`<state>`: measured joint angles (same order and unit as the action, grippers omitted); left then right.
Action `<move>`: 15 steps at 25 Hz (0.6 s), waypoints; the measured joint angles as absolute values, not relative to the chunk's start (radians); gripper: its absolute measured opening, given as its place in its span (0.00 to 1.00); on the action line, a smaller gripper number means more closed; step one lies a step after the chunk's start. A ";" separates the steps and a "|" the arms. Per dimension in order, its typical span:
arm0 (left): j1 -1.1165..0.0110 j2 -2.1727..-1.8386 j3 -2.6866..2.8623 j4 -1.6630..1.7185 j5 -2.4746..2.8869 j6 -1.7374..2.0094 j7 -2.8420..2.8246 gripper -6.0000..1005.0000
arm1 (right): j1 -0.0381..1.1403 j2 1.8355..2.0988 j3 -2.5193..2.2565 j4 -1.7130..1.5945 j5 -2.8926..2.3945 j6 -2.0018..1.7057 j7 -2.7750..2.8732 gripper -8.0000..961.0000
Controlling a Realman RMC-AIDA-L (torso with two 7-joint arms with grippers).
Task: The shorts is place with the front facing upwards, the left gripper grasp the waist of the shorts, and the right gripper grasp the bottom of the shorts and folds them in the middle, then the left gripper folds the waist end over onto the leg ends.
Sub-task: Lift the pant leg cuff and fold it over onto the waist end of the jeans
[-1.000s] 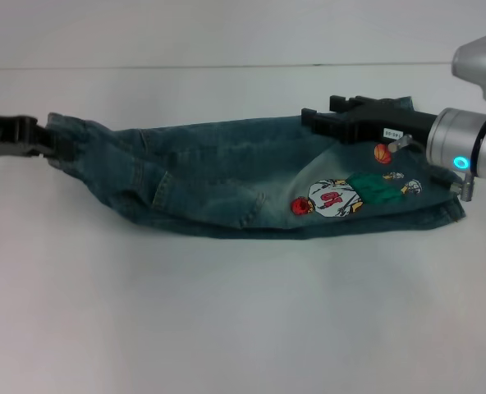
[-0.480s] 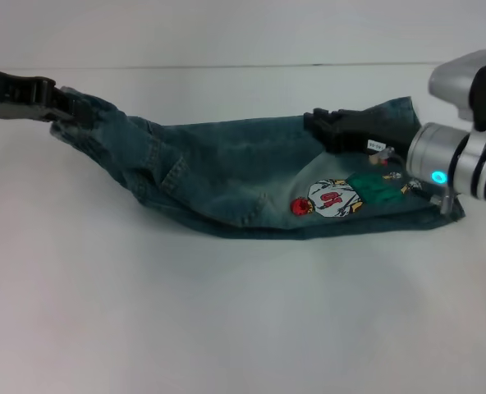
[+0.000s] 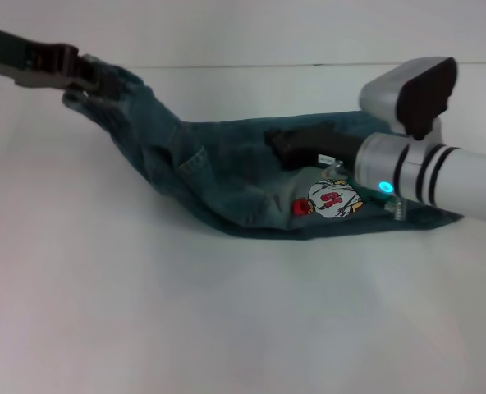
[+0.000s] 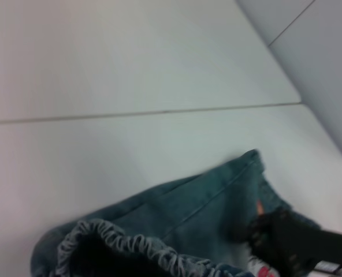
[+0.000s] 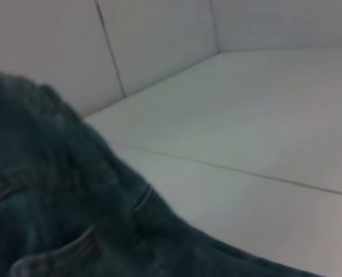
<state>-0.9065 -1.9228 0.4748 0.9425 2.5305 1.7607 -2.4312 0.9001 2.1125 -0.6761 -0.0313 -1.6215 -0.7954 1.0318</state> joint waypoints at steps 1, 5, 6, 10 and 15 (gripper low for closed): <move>-0.912 -1.920 0.475 0.943 2.524 1.765 -2.432 0.12 | 0.909 2.113 -0.675 -0.017 -1.621 -0.793 1.020 0.02; -0.939 -1.914 0.474 0.944 2.508 1.787 -2.438 0.12 | 0.935 2.117 -0.674 0.021 -1.622 -0.791 0.995 0.02; -0.945 -1.912 0.474 0.944 2.499 1.794 -2.442 0.12 | 0.941 2.117 -0.674 0.029 -1.623 -0.790 0.993 0.02; -0.966 -1.907 0.475 0.945 2.461 1.811 -2.455 0.12 | 0.958 2.119 -0.673 0.056 -1.623 -0.791 0.985 0.02; -0.992 -1.905 0.476 0.946 2.452 1.821 -2.458 0.12 | 0.995 2.121 -0.673 0.123 -1.634 -0.805 0.984 0.02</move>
